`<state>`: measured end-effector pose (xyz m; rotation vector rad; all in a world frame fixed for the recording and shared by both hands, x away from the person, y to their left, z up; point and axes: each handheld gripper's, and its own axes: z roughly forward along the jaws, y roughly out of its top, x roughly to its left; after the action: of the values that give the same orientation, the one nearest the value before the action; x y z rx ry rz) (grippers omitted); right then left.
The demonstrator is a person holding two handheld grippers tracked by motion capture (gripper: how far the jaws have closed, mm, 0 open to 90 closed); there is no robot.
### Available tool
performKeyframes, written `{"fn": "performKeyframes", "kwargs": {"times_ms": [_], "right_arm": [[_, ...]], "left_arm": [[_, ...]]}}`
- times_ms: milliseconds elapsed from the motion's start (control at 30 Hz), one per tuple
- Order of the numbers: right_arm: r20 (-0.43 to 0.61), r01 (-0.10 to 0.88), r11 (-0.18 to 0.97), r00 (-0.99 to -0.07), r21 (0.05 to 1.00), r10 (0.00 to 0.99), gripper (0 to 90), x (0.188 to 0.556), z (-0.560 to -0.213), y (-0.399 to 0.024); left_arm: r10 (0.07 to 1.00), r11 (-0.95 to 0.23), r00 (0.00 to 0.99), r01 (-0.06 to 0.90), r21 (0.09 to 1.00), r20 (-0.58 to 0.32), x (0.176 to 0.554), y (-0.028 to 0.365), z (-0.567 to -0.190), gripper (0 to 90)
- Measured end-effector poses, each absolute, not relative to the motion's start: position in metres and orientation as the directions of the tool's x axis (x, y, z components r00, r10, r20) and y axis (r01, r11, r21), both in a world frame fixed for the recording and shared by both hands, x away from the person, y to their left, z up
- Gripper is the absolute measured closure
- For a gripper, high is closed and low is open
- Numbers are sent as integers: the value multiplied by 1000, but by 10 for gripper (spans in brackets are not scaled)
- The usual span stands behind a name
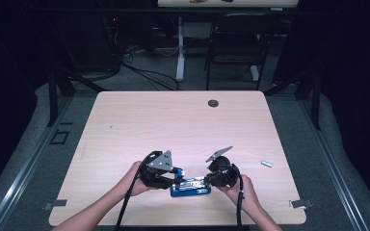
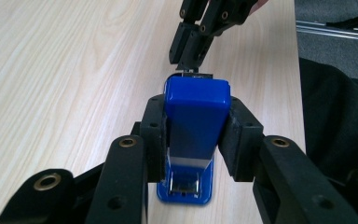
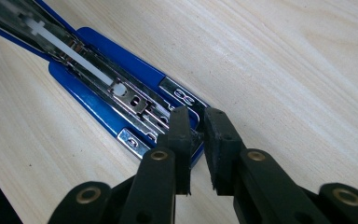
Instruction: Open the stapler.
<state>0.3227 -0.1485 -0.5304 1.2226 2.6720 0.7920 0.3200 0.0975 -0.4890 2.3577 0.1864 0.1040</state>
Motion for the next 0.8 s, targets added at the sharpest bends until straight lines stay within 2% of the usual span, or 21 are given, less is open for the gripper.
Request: {"fn": "performKeyframes", "kwargs": {"times_ms": [367,800], "right_arm": [[111,673,557,-680,487,725,820,323,-529,-148],[103,670,557,-679,491,727,827,322,-526,-146]], "left_arm": [[172,-707,985,113,698,14,318,109,-489,659],[221,-712,975,171,681,-14,314,134,-495,655]]}}
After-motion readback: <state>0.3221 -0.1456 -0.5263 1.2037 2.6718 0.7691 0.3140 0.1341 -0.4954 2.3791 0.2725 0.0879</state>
